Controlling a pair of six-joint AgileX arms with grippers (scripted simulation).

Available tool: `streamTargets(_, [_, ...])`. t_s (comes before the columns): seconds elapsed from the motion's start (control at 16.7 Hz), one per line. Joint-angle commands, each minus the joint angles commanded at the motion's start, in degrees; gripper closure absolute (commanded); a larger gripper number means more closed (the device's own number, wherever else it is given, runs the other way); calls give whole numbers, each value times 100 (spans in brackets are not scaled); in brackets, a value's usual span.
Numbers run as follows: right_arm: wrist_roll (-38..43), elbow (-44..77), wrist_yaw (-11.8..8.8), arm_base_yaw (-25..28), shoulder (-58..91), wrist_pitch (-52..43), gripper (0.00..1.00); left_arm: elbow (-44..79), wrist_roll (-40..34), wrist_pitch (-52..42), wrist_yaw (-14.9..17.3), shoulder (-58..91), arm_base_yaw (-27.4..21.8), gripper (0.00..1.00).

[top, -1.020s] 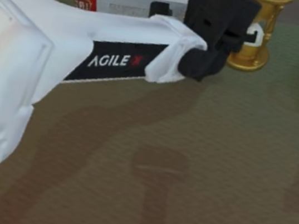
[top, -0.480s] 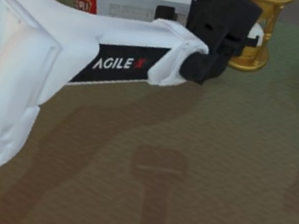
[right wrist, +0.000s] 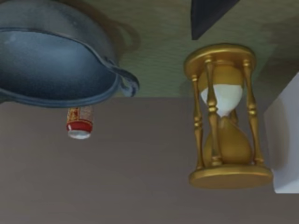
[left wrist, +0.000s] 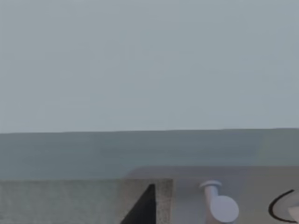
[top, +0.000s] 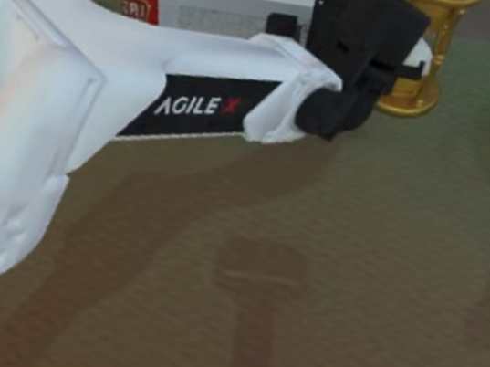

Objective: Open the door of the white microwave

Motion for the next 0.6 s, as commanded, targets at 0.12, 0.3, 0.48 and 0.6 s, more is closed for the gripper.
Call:
streamTargets(0.12, [0,0,0,0,0,0,0,0,0,0,0,0,0,98])
streamTargets(0.3, [0,0,0,0,0,0,0,0,0,0,0,0,0,100])
streamTargets(0.48, [0,0,0,0,0,0,0,0,0,0,0,0,0,100])
streamTargets(0.6, [0,0,0,0,0,0,0,0,0,0,0,0,0,100])
